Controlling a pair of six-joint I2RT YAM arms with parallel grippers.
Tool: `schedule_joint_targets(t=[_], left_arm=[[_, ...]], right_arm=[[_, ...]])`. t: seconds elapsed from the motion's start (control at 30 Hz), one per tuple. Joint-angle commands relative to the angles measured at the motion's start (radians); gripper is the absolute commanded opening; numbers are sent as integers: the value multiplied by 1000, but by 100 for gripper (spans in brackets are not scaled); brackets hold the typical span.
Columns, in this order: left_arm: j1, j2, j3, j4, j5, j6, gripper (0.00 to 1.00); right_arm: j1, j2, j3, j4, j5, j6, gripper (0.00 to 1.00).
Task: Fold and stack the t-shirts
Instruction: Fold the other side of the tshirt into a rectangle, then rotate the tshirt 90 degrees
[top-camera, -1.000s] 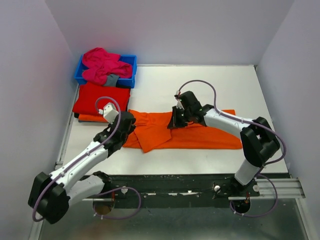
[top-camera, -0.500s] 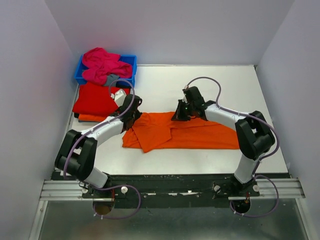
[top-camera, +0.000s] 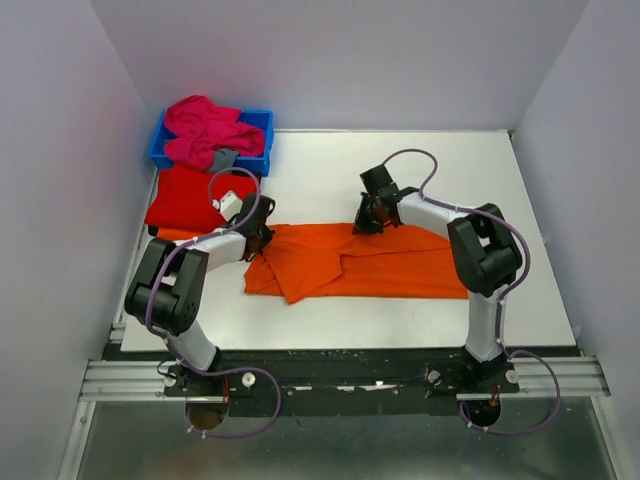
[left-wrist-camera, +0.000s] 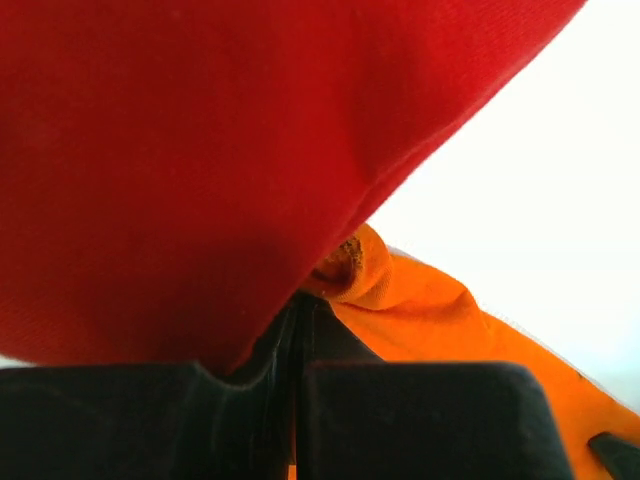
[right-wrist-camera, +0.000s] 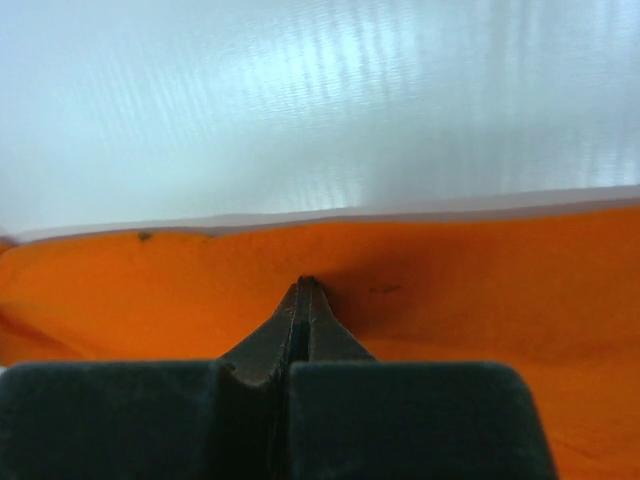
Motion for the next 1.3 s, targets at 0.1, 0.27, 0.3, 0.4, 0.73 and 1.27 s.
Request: schedule_joint_targets(t=[0.1, 0.27, 0.3, 0.4, 0.73, 1.27], left_arm=[[7, 7, 68, -48, -42, 52, 10], [-37, -30, 168, -88, -100, 125, 15], [-52, -39, 190, -106, -123, 131, 16], [-77, -57, 225, -148, -136, 135, 16], [-134, -85, 66, -108, -94, -22, 0], [-132, 148, 220, -182, -99, -20, 0]], right_arm=[[-8, -35, 14, -155, 249, 6, 1], [-8, -179, -48, -95, 254, -59, 1], [-8, -207, -62, -95, 260, -69, 1], [-8, -317, -123, -100, 274, -86, 1], [-8, -694, -499, -216, 358, -8, 1], [-6, -646, -657, -196, 368, 68, 1]])
